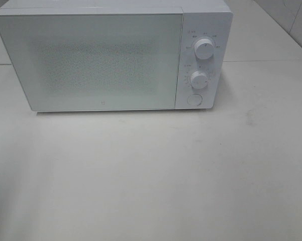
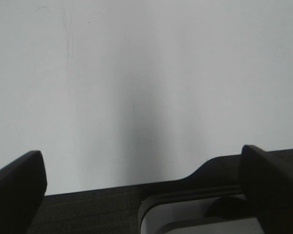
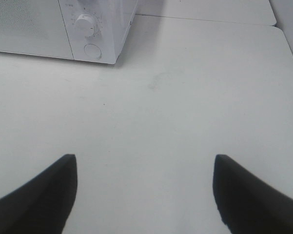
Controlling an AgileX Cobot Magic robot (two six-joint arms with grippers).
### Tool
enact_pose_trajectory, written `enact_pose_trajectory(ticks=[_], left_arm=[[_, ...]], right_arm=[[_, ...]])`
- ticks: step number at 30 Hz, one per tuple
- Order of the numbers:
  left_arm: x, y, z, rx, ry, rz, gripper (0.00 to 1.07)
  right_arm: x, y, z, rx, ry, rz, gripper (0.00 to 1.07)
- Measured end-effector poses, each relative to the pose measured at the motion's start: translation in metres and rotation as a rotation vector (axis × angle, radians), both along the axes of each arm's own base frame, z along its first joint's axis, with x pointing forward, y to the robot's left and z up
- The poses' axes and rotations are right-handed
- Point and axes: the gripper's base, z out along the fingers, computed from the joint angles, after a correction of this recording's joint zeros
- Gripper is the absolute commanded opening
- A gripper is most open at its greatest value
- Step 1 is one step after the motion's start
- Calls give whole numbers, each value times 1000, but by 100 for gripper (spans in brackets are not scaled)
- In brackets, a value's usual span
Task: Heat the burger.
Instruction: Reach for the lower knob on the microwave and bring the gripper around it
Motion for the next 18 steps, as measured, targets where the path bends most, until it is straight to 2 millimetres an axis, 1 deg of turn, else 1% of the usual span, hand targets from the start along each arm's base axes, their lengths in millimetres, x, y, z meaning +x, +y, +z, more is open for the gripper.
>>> enact_pose_trajectory(ticks=[1,2,3,4,6,7,8,9,10,11,12,13,14,16,17,18], left_arm=[[-6,0,-1,3,-17,0,100],[-6,0,-1,3,-17,0,100],[-16,0,-4,8,-50,0,100],[-16,0,-4,8,-50,0,100],[-30,0,-8,12,-102,8,100],[-30,0,-8,12,-102,8,100],[-39,1,-9,9,-139,27,100],[-44,1,-9,7,-164,40,100],[-44,1,-9,7,-164,40,100],[-53,2,-7,6,-221,66,100],[-58,3,-6,10,-250,77,100],[-58,3,-6,10,-250,77,100],[-66,4,-4,17,-306,90,100],[-70,4,-3,18,-330,93,100],[-79,4,-2,19,-388,94,100],[-79,4,-2,19,-388,94,100]], right_arm=[[0,0,0,0,0,0,75],[0,0,0,0,0,0,75],[0,0,0,0,0,0,75],[0,0,0,0,0,0,75],[0,0,0,0,0,0,75],[0,0,0,0,0,0,75],[0,0,0,0,0,0,75],[0,0,0,0,0,0,75],[0,0,0,0,0,0,75],[0,0,0,0,0,0,75],[0,0,0,0,0,0,75],[0,0,0,0,0,0,75],[0,0,0,0,0,0,75],[0,0,0,0,0,0,75],[0,0,0,0,0,0,75],[0,0,0,0,0,0,75]])
